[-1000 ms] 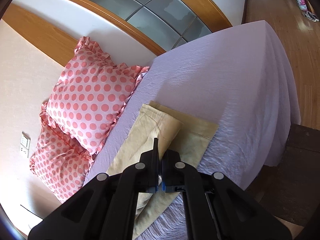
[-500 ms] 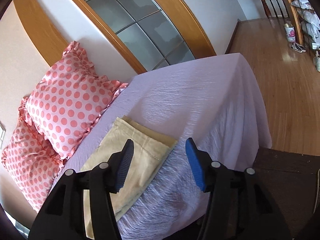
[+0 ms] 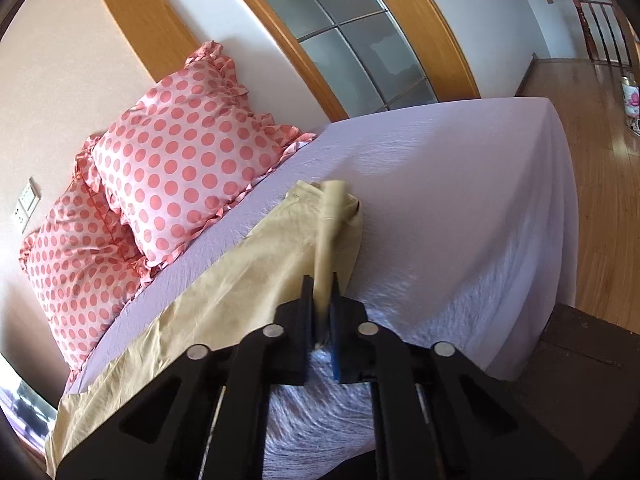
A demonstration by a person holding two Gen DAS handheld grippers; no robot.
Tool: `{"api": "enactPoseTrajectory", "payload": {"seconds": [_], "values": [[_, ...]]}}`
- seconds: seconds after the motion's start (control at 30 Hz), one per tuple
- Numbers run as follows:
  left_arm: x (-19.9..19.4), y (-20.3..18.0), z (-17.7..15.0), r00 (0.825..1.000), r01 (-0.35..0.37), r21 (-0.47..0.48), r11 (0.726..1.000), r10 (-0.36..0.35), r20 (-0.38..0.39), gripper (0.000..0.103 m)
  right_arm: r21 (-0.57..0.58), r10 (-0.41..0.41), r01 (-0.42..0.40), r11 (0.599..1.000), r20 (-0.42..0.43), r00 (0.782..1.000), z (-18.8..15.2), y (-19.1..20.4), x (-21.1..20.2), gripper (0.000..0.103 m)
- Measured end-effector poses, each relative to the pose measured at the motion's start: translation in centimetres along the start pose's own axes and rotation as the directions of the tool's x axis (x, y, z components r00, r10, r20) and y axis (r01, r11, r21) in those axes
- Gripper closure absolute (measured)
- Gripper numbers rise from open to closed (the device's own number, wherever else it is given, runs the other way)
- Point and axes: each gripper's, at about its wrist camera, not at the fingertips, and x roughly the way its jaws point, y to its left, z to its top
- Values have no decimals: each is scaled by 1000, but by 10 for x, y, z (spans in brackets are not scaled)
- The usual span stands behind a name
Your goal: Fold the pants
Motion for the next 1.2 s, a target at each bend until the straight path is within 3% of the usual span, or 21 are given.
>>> {"api": "enactPoseTrajectory", "payload": {"seconds": [0.13, 0.23, 0.33, 0.43, 0.53, 0.57, 0.63, 0.67, 0.73, 0.77, 0.83, 0.9, 0.97, 1.07, 1.2], "values": [[0, 2, -2, 1000, 14, 2, 1000, -14, 0, 43, -68, 108, -107, 992, 11, 994, 9, 41, 3, 100], [-1, 1, -5, 1000, 28, 11, 1000, -28, -4, 41, -137, 293, -291, 947, -10, 956, 11, 106, 3, 100], [-5, -3, -11, 999, 35, 40, 999, -35, -1, 41, -216, 498, -514, 830, -128, 858, -13, 186, 2, 100], [-9, -8, -17, 999, 52, 75, 996, -51, -8, 37, -279, 606, -694, 664, -342, 718, -70, 264, -1, 100], [-9, -12, -21, 996, 89, 109, 990, -86, -38, 35, -340, 529, -794, 504, -605, 595, -144, 315, 0, 98], [-9, -13, -23, 994, 103, 119, 988, -98, -48, 35, -374, 469, -807, 457, -670, 576, -170, 325, -2, 96], [-9, -17, -26, 989, 140, 147, 979, -130, -73, 32, -400, 403, -823, 402, -730, 552, -200, 329, -6, 78], [-9, -19, -27, 987, 153, 164, 974, -142, -79, 32, -396, 405, -830, 394, -736, 543, -204, 326, -8, 72], [-6, -24, -30, 982, 178, 192, 965, -162, -98, 25, -374, 443, -833, 407, -717, 538, -196, 316, -11, 36], [-3, -26, -32, 978, 194, 203, 960, -174, -112, 25, -367, 467, -829, 422, -696, 546, -187, 312, -11, 31], [3, -32, -36, 973, 210, 226, 951, -182, -140, 23, -359, 503, -819, 448, -656, 563, -169, 309, -13, 30], [11, -39, -39, 976, 192, 249, 949, -157, -152, 22, -354, 505, -796, 490, -629, 591, -158, 306, -10, 30], [18, -41, -39, 975, 188, 246, 951, -150, -166, 22, -338, 500, -781, 526, -620, 605, -150, 303, 0, 30], [27, -44, -38, 972, 182, 231, 956, -140, -188, 22, -309, 490, -774, 553, -630, 602, -157, 296, 6, 30], [31, -51, -32, 975, 175, 214, 961, -139, -172, 23, -295, 485, -781, 551, -648, 587, -167, 297, 7, 30]]}}
